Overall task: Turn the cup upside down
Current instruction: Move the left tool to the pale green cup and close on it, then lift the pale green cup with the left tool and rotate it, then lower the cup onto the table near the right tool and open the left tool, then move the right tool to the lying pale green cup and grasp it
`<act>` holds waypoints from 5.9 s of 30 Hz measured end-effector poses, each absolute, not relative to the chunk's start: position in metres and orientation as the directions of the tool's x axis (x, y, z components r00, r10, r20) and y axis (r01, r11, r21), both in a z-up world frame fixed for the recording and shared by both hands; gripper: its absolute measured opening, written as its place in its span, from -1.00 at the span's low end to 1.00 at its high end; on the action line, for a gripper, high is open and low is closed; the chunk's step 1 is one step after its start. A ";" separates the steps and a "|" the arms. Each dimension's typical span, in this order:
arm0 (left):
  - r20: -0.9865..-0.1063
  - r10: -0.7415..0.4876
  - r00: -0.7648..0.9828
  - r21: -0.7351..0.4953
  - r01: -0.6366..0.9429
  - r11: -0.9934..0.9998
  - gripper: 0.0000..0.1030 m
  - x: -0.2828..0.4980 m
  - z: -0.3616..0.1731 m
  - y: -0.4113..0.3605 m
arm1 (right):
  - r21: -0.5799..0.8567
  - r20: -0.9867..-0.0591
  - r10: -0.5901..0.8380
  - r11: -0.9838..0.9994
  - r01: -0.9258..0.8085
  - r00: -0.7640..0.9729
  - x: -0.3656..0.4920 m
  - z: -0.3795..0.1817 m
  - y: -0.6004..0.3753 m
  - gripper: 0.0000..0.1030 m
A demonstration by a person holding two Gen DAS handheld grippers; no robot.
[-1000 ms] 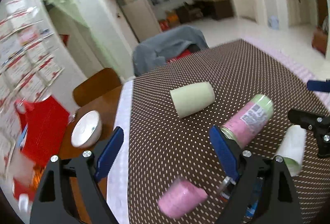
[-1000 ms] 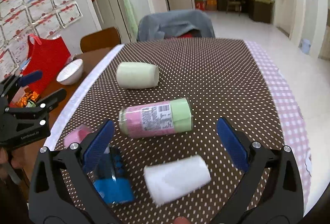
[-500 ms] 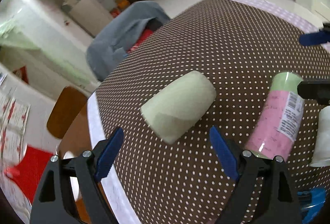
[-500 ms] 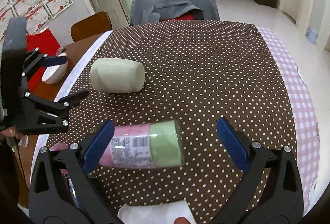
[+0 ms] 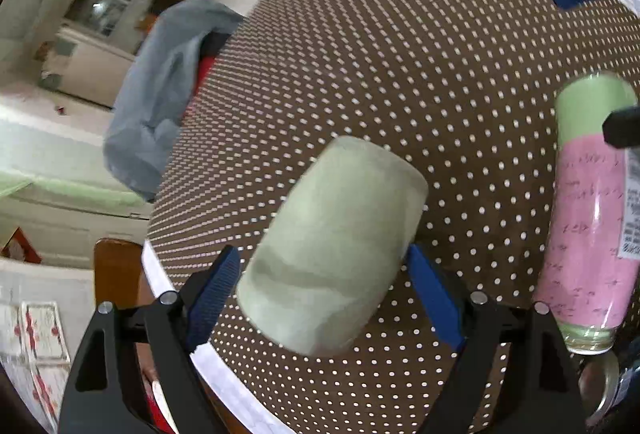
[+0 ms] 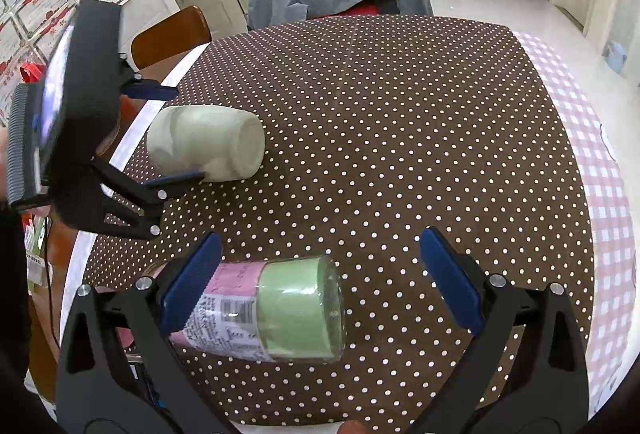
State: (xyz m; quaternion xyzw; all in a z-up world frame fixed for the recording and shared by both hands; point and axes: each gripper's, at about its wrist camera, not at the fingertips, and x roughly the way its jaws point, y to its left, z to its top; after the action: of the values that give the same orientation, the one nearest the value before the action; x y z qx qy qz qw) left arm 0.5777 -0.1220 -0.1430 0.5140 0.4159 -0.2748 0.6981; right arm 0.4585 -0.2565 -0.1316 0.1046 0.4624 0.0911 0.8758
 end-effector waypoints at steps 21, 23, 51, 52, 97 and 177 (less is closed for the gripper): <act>-0.914 0.057 0.401 0.381 0.802 0.460 0.54 0.626 -0.168 -0.126 | 0.296 -0.785 0.258 0.955 -0.026 0.563 0.458 -0.134 -0.268 0.88; -0.915 0.040 0.402 0.368 0.788 0.494 0.54 0.622 -0.162 -0.124 | 0.299 -0.783 0.257 0.954 -0.019 0.567 0.455 -0.133 -0.270 0.88; -0.787 -0.082 0.611 0.338 0.539 0.772 0.54 0.437 -0.013 -0.060 | 0.323 -0.660 0.240 0.946 -0.020 0.712 0.305 -0.054 -0.269 0.88; -0.777 -0.091 0.623 0.334 0.530 0.780 0.54 0.423 -0.007 -0.058 | 0.324 -0.654 0.239 0.946 -0.021 0.718 0.298 -0.051 -0.269 0.88; -0.759 -0.344 0.552 -0.032 0.497 0.867 0.54 0.168 -0.124 -0.062 | 0.351 -0.593 0.234 0.936 -0.014 0.770 0.085 -0.115 -0.258 0.88; -0.510 -0.152 0.847 0.035 0.197 0.980 0.60 0.085 -0.057 0.016 | 0.327 -0.581 0.283 0.940 -0.099 0.763 0.087 -0.089 -0.218 0.88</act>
State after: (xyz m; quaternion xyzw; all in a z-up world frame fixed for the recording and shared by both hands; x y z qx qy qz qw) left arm 0.0852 0.0161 -0.0572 0.0431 0.2614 -0.0909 0.9600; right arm 0.0867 -0.2179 -0.0891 0.1397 0.3285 0.1029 0.9284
